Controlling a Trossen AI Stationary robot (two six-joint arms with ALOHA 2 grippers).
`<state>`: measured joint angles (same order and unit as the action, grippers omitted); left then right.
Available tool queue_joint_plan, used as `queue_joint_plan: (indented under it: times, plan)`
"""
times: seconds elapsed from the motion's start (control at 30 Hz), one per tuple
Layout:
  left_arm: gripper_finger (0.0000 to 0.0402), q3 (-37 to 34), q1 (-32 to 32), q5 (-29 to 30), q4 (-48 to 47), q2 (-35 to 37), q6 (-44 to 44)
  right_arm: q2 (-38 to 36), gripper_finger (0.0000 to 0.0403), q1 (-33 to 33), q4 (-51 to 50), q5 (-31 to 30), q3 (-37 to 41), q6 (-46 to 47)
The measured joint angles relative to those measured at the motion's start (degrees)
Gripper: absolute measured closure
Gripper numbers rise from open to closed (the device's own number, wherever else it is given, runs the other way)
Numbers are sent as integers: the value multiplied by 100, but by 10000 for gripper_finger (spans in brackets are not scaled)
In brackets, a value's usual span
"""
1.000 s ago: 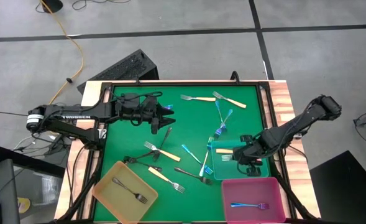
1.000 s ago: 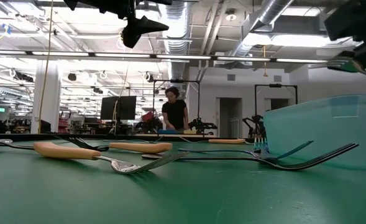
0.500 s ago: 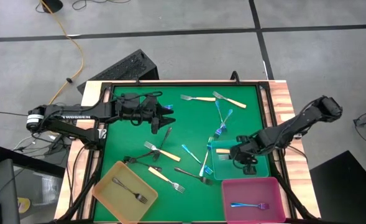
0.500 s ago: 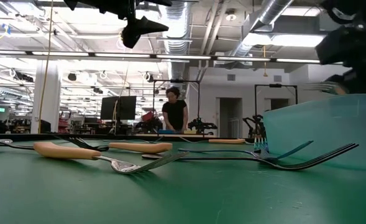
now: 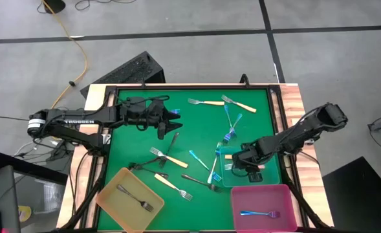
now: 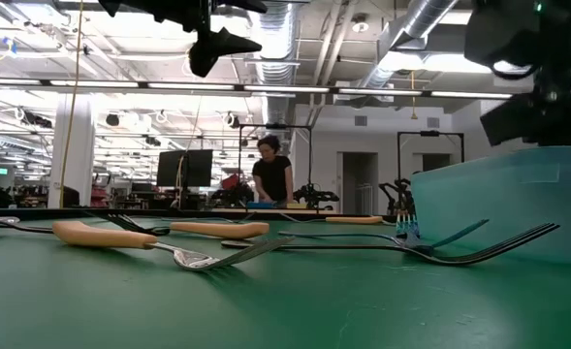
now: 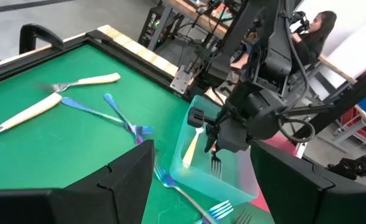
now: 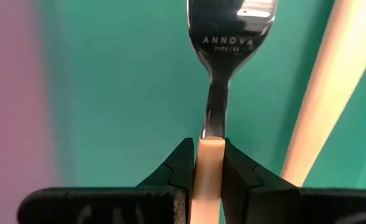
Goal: Sort silverware by color (type)
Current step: Put the yellow fork into the green bin
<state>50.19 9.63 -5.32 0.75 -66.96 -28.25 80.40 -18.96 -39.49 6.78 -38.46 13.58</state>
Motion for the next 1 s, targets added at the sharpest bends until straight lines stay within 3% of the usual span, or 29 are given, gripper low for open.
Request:
queue_joint_plan:
  times: [0.37,0.67,1.0]
  plan:
    - [152,0,0,24,-30,-2,0,109,334,9,32,-385,-9,221]
    - [152,0,0,127,-36,-2,0,109,261,7,78,-408,-4,291]
    - [152,0,0,127,-43,-2,0,103,261,7,59,-408,-4,326]
